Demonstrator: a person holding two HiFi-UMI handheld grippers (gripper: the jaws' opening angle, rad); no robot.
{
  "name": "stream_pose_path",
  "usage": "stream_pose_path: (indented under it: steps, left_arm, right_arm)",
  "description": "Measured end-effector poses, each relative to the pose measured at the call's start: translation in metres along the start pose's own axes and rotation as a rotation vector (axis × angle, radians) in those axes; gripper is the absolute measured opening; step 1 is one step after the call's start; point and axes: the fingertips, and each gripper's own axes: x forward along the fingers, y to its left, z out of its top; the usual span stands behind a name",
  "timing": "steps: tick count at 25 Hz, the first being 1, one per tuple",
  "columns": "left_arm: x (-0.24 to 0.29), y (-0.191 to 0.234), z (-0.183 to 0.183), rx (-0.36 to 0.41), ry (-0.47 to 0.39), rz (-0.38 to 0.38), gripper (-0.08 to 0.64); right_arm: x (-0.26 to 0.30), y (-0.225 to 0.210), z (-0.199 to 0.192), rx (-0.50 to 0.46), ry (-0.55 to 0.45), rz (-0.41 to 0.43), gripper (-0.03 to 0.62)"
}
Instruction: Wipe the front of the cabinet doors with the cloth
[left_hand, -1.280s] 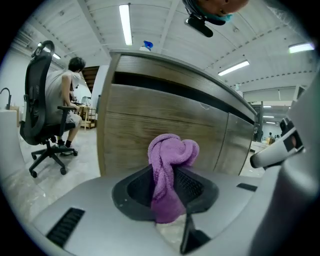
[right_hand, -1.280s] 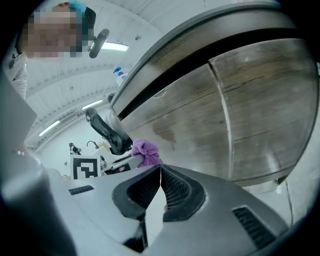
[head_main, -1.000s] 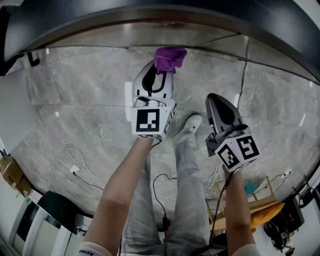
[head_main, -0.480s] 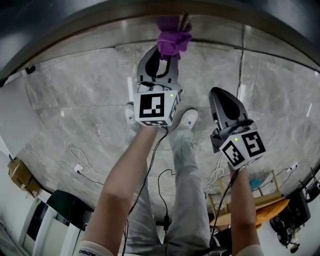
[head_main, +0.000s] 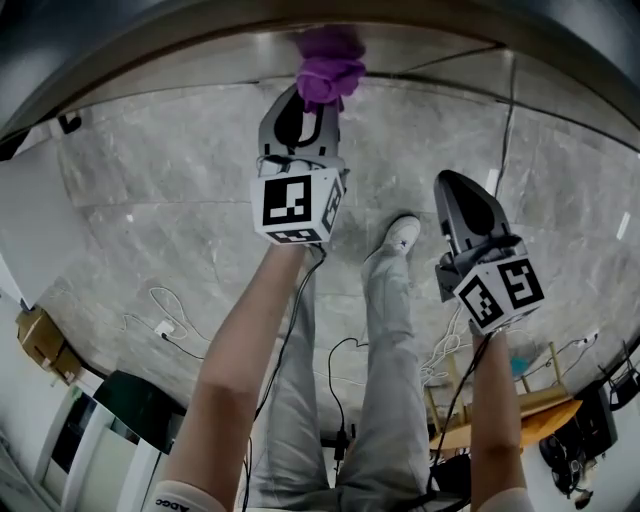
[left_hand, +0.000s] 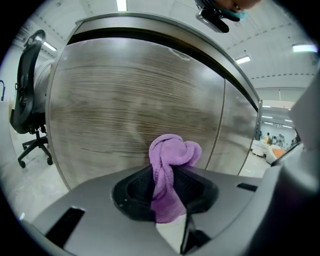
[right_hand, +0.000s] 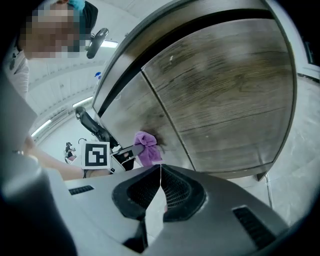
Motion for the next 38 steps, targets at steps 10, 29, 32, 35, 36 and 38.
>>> stream_pose_path:
  steps: [10,29,32,35,36,38]
  left_arm:
    - [-0.039,0.133,0.005,0.014,0.022,0.076,0.1]
    - [-0.083,0.224,-0.006,-0.005,0.039,0.212,0.1]
    - [-0.084,0.192,-0.02,-0.002,0.063,0.195,0.1]
    - [-0.075,0.14,-0.037,0.0,0.088,0.146,0.101]
    - [-0.07,0.12,-0.042,-0.001,0.094,0.127,0.1]
    - [-0.058,0.078,-0.049,-0.006,0.1,0.089,0.101]
  right_arm:
    - [0.077,0.09,0.006,-0.033,0.006,0.053,0.028]
    - [0.112,0.137,-0.006,-0.016,-0.008,0.079,0.028]
    - [0.093,0.121,-0.013,-0.016,0.004,0.083,0.028]
    - [0.071,0.095,-0.019,-0.019,0.014,0.081,0.028]
    - [0.063,0.084,-0.02,-0.019,0.017,0.077,0.028]
    - [0.045,0.062,-0.021,-0.015,0.02,0.066,0.028]
